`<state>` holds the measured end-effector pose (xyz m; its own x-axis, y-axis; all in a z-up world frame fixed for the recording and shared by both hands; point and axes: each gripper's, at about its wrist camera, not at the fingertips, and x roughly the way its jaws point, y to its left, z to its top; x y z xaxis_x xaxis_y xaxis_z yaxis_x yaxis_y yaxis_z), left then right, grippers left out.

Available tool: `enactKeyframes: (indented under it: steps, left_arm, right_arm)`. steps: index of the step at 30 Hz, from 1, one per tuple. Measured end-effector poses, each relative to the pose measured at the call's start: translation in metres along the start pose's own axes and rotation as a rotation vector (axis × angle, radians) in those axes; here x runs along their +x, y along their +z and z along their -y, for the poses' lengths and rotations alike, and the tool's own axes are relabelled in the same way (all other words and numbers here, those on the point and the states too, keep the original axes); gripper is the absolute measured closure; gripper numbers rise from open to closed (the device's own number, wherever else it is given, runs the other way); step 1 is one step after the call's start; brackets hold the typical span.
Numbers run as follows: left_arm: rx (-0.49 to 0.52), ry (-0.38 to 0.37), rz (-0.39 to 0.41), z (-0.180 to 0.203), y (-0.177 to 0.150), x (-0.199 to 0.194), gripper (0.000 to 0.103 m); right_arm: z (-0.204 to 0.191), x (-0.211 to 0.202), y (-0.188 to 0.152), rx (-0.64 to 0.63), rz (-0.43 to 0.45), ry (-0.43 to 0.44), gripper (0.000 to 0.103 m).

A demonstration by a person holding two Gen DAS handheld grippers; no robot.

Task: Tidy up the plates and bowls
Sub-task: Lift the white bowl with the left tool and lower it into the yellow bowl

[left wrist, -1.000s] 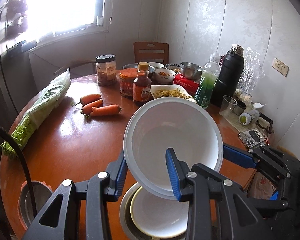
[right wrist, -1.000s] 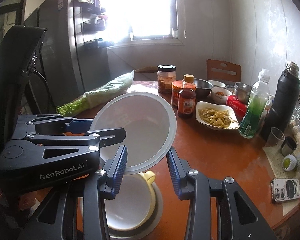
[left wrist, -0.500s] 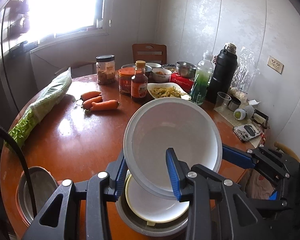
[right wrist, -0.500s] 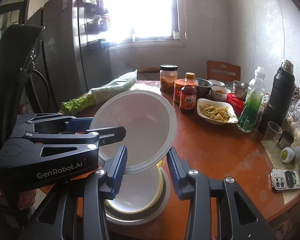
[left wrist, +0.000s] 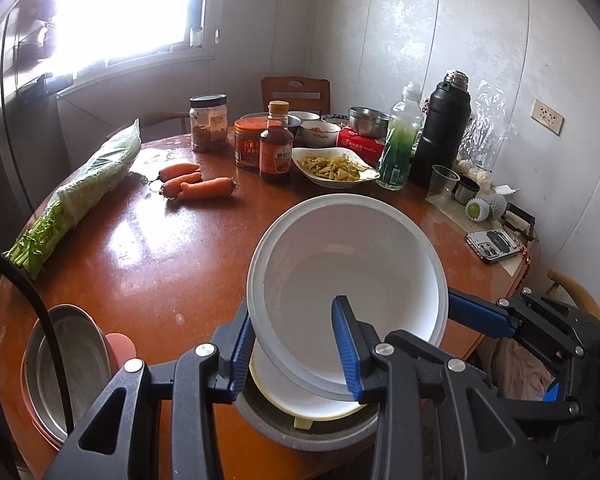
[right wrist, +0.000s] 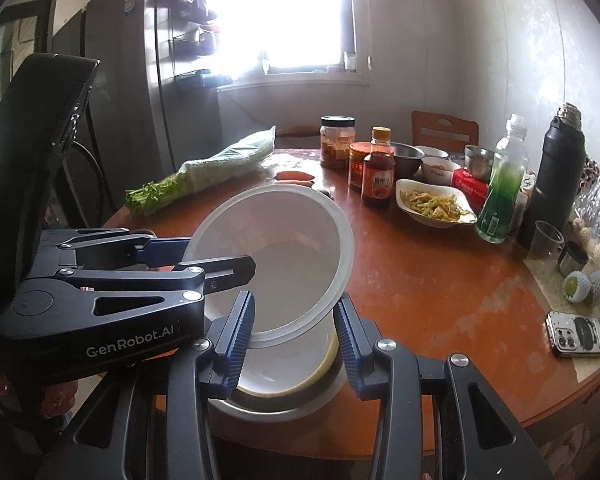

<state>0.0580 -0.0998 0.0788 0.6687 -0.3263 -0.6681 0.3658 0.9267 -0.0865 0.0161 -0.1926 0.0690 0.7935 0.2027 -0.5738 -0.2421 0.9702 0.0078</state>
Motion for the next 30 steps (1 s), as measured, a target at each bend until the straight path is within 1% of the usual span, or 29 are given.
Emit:
enactKeyframes:
  steps: [12, 24, 30]
  left_arm:
    - [0.009, -0.016, 0.006, 0.002, -0.010, -0.002, 0.065]
    - [-0.002, -0.001, 0.007, -0.005, -0.020, -0.007, 0.065]
    - [-0.014, -0.007, -0.016, -0.008, -0.027, -0.001, 0.065]
  right_arm:
    - [-0.003, -0.004, -0.009, 0.000, 0.001, -0.014, 0.060]
    - [-0.011, -0.002, -0.014, -0.017, -0.008, -0.002, 0.060]
    - [-0.014, 0.002, -0.019, -0.027, -0.023, 0.000, 0.060]
